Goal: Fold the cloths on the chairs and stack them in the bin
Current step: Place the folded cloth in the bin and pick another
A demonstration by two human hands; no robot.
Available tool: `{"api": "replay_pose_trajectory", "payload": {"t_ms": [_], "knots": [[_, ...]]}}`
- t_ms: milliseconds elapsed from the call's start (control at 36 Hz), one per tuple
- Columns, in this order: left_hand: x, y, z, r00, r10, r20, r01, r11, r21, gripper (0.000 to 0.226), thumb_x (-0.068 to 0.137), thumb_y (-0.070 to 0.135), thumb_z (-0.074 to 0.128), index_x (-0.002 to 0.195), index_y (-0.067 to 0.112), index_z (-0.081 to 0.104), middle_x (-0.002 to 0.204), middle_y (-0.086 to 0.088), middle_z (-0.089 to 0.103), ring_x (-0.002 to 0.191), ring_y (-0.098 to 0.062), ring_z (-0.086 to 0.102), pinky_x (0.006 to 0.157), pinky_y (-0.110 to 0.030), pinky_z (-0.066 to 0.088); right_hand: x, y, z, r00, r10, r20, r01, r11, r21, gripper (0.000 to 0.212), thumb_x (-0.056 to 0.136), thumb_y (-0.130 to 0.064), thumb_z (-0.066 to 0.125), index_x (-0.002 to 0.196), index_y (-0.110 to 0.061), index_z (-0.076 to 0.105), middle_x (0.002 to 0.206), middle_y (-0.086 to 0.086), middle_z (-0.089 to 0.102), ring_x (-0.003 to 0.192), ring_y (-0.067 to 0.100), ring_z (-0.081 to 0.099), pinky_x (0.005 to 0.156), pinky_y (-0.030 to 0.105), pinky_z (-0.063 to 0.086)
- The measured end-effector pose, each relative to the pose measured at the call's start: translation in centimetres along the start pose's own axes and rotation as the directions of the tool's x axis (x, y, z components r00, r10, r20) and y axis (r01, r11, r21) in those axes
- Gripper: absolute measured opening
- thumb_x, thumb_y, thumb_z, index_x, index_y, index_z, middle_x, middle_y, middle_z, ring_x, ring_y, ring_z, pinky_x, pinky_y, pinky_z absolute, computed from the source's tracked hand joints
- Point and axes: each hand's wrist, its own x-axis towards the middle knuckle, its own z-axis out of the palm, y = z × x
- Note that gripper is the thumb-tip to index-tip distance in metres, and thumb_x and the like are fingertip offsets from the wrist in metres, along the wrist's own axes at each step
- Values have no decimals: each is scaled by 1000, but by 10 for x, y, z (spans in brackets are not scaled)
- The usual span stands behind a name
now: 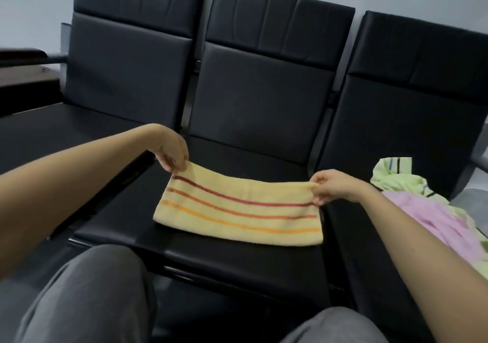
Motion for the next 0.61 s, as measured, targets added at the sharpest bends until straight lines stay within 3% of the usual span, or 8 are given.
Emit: {"api": "replay_pose_trajectory", "payload": {"t_ms": [56, 111, 167, 222, 278, 389, 472, 611], "knots": [[15, -1, 2, 995, -57, -86, 51, 996, -72, 17, 91, -1, 55, 106, -3, 62, 93, -13, 67, 73, -17, 64, 52, -19, 53, 11, 0, 5, 988, -27, -154, 41, 995, 87, 31, 91, 1, 53, 122, -4, 54, 117, 20, 61, 79, 16, 66, 69, 27, 58], [28, -1, 8, 983, -125, -134, 118, 991, -59, 34, 90, 7, 59, 123, -3, 54, 114, -16, 62, 87, -22, 64, 62, -25, 56, 19, -3, 13, 987, -13, -161, 32, 992, 119, 52, 93, -6, 55, 142, -16, 38, 143, 11, 41, 100, 20, 60, 70, 27, 55], [40, 2, 17, 966, -107, -236, 131, 988, 88, 54, 90, 21, 62, 137, 4, 40, 129, -15, 52, 105, -27, 59, 77, -32, 55, 23, -6, 23, 992, 9, -126, -5, 1000, 30, 63, 94, -15, 55, 149, -24, 24, 151, 7, 29, 113, 22, 51, 76, 28, 50], [49, 11, 30, 936, 43, -350, 46, 969, 241, 57, 91, 27, 59, 140, 8, 37, 136, -12, 47, 115, -29, 53, 89, -35, 50, 30, -6, 34, 986, 1, -164, -16, 996, -86, 60, 95, -19, 53, 149, -22, 26, 150, 7, 32, 108, 19, 50, 78, 28, 47], [56, 25, 44, 905, 249, -346, -147, 945, 294, 55, 94, 30, 54, 143, 12, 37, 145, -9, 41, 128, -27, 45, 103, -34, 40, 38, -4, 46, 975, -25, -222, -3, 992, -129, 54, 95, -18, 51, 146, -19, 33, 148, 8, 35, 115, 21, 51, 86, 31, 45], [63, 55, 87, 850, 524, -56, -456, 785, 419, 50, 100, 44, 36, 148, 32, 27, 157, 4, 20, 146, -16, 12, 117, -37, 12, 46, -1, 70, 953, -96, -287, 55, 988, -146, 44, 95, -14, 49, 139, -16, 42, 144, 5, 42, 127, 21, 45, 90, 25, 37], [79, 59, 119, 842, 530, 102, -499, 693, 520, 50, 102, 48, 21, 150, 42, 8, 160, 7, -1, 147, -14, -7, 117, -43, -6, 46, -3, 89, 921, -163, -354, 133, 985, -109, 40, 94, -9, 46, 133, -14, 49, 139, 5, 48, 124, 20, 47, 93, 25, 37], [99, 60, 135, 885, 445, -136, -360, 841, 404, 49, 99, 55, 13, 147, 49, 5, 160, 11, -2, 147, -19, -6, 117, -47, -7, 40, -10, 114, 856, -235, -460, 233, 970, -61, 35, 92, -4, 44, 124, -11, 57, 128, 5, 55, 116, 22, 52, 94, 28, 39]]}}
